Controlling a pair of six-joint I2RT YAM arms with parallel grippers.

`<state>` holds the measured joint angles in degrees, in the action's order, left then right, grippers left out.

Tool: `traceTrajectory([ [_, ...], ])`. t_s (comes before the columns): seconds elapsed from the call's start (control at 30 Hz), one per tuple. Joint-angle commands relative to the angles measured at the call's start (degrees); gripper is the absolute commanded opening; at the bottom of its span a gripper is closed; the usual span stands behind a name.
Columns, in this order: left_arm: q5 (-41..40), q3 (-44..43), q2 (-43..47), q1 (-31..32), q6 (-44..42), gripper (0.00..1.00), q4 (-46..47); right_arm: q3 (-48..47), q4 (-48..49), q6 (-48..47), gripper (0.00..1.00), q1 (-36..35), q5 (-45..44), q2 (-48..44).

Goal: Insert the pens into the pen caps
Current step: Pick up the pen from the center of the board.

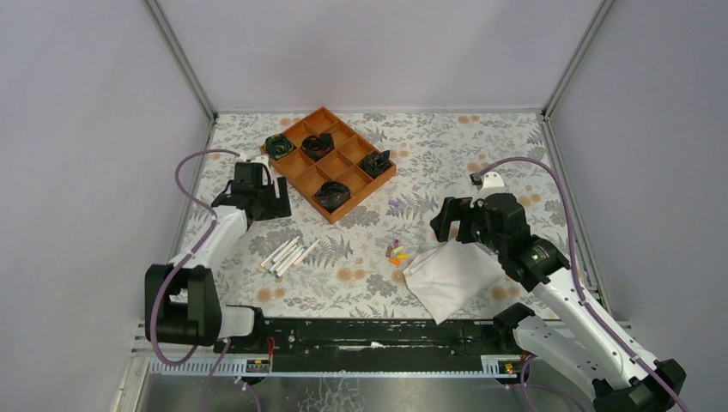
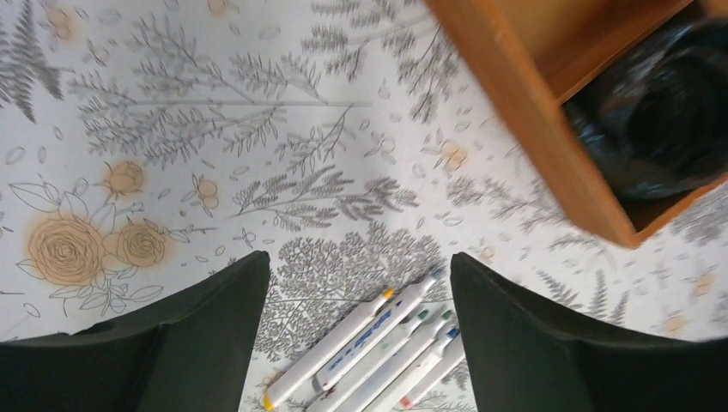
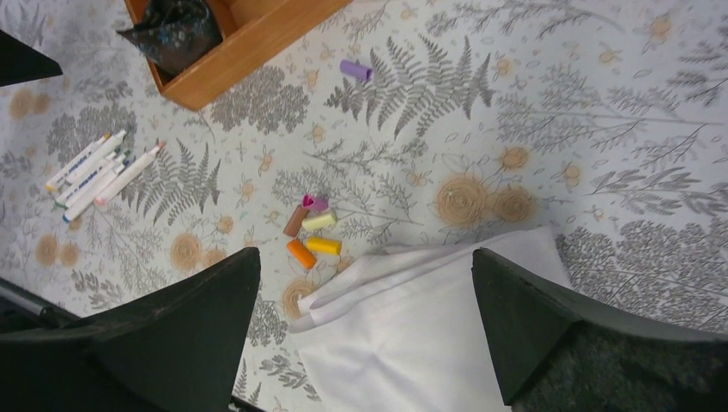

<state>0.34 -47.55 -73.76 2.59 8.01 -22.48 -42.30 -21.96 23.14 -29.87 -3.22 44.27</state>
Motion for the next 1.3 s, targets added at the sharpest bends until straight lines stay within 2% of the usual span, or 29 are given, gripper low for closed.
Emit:
traceTrajectory([
  [0.0, 0.97, -2.22, -3.13, 0.09, -2.34, 0.69, -4.89, 1.99, 2.35, 1.35, 0.99, -0.28, 4.57, -0.18],
  [0.1, -1.01, -3.07, -4.66, 0.07, -0.89, 0.62, -7.09, 2.57, 3.11, 1.79, 0.99, -0.28, 5.61, 0.43],
  [0.27, 0.65, -2.87, -3.58, 0.06, 5.82, 0.62, -8.72, 2.78, 3.45, 2.36, 0.99, -0.28, 7.95, 1.46],
  [0.47, 1.12, 5.71, 5.99, 0.05, 20.57, 0.67, -4.16, 4.66, 4.94, 3.29, 0.99, -0.32, 8.57, 1.14],
  [0.57, -3.53, 8.96, 10.76, 0.03, 24.82, 0.65, -3.18, 5.19, 5.27, 3.63, 0.99, -0.34, 9.07, 0.80],
  [0.7, -7.62, 11.06, 13.71, -0.03, 27.12, 0.59, -4.59, 5.92, 5.34, 3.99, 0.99, -0.28, 9.54, -0.15],
  [0.83, -7.19, 13.14, 13.65, 0.04, 28.55, 0.57, -5.62, 6.84, 5.64, 4.56, 0.99, -0.28, 9.31, -1.16],
  [0.93, -5.95, 14.02, 13.24, 0.05, 30.01, 0.50, -5.39, 7.22, 5.74, 5.26, 0.99, -0.29, 9.29, -1.66],
  [1.27, -7.81, 15.82, 11.90, 0.26, 31.57, 0.44, -5.38, 8.63, 6.35, 7.27, 0.99, -0.28, 9.03, -3.20],
])
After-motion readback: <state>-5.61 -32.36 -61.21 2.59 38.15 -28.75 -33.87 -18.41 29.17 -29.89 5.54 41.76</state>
